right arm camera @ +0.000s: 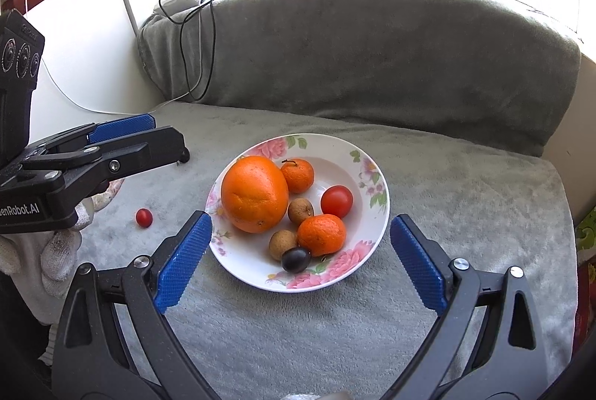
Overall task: Organize fruits
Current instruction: 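Withdraw both tools from the plate toward the cherry tomato and last plum, then grasp the small cherry tomato with the left tool while the right tool grasps the plum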
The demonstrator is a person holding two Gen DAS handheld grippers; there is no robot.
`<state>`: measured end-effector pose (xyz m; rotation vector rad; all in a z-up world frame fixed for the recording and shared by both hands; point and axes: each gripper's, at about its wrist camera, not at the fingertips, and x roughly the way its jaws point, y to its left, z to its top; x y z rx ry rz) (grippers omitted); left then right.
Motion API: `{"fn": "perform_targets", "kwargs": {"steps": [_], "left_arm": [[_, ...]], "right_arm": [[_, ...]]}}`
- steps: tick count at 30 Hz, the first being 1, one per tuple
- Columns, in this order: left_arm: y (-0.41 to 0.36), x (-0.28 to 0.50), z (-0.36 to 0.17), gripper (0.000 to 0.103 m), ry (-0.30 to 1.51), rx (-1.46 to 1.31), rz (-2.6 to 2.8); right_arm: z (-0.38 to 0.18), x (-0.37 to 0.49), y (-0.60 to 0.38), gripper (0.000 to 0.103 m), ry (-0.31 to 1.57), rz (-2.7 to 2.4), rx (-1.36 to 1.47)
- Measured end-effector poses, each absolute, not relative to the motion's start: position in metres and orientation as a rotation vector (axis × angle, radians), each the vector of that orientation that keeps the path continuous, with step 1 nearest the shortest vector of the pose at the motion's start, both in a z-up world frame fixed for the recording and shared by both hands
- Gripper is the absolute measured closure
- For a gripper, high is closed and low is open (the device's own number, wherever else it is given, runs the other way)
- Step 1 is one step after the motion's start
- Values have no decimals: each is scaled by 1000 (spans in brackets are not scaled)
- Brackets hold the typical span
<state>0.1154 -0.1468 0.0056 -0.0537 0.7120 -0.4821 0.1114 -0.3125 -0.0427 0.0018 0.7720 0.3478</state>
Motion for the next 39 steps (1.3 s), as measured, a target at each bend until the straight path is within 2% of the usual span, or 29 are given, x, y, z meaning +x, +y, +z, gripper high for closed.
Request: {"fn": "perform_targets", "kwargs": {"steps": [19, 33, 39], "left_arm": [[-89, 92, 8, 22, 675, -112, -417], [-38, 75, -30, 22, 736, -149, -329], [-29, 74, -50, 34, 786, -171, -324]], "right_arm": [[-27, 121, -281, 5, 762, 395, 35], [-33, 165, -241, 5, 821, 503, 100], [-38, 184, -211, 5, 865, 553, 98]]}}
